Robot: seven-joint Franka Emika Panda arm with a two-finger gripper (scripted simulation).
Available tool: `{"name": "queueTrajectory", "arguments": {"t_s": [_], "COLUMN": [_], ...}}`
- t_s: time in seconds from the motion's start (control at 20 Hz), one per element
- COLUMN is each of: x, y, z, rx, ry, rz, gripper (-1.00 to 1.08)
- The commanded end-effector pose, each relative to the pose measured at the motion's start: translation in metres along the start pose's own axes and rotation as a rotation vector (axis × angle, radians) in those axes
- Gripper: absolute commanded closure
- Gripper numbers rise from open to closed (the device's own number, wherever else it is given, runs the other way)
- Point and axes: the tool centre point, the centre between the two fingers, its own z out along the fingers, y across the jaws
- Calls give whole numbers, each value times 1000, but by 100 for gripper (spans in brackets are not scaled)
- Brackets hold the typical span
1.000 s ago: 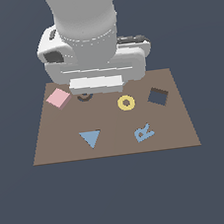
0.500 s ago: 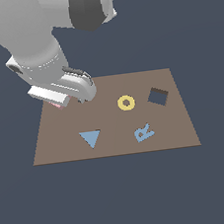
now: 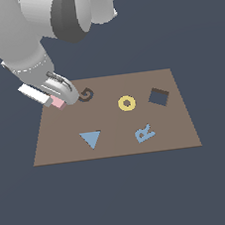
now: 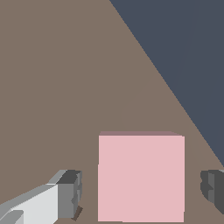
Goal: Insert a designated object into the corresponding slot on a board.
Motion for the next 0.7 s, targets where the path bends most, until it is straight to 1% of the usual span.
{"name": "queueTrajectory", "arguments": {"t_s": [0.0,0.55,0.6,0.65], "x": [0,-1,-1,-1], "y": [0,1,1,1], "z": [0,21,21,21], "rx": [0,2,2,2], "ry": [0,1,1,1], "rz": [0,5,5,5], "gripper": [-92,-92,108,108]}}
